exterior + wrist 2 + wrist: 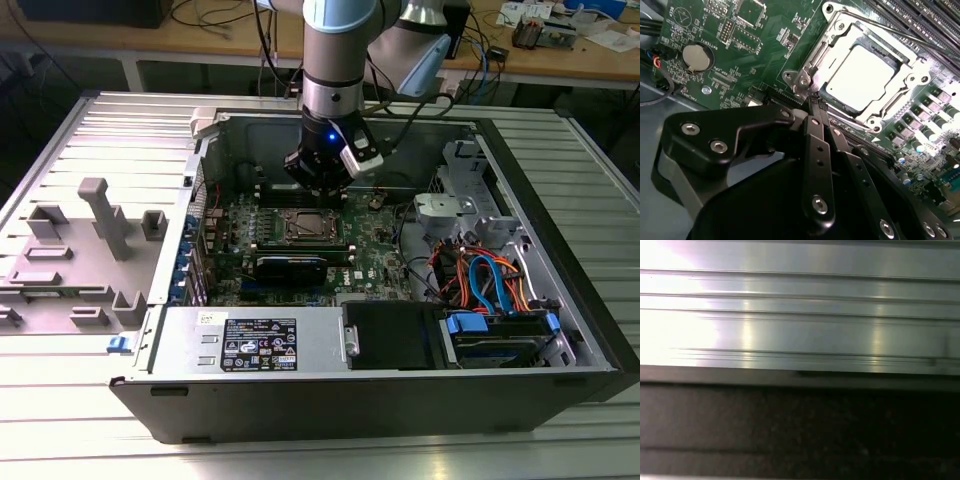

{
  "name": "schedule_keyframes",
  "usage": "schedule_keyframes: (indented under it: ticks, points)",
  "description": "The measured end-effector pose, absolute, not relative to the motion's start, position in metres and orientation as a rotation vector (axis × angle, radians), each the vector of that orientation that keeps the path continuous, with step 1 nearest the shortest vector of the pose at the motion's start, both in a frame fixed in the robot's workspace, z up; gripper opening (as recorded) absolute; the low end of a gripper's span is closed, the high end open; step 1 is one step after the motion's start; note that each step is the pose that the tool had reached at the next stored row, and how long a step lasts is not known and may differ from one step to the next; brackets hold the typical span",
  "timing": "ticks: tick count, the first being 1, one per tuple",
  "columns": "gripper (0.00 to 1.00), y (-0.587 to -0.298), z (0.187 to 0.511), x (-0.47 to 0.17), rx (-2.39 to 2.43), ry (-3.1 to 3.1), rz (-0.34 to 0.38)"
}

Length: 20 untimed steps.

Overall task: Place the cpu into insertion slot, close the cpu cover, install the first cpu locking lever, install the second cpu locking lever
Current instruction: 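Install the first cpu locking lever, then install the second cpu locking lever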

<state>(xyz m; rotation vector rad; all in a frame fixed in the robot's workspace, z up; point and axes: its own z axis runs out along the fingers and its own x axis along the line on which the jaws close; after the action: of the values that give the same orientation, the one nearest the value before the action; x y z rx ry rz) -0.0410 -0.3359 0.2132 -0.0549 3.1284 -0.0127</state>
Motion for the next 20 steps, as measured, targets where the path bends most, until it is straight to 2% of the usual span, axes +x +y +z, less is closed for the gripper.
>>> schedule_keyframes:
  ticks: [20]
  points:
    - [0.11,-0.3423,0.2132,-0.0410,-0.055,3.128,-0.013]
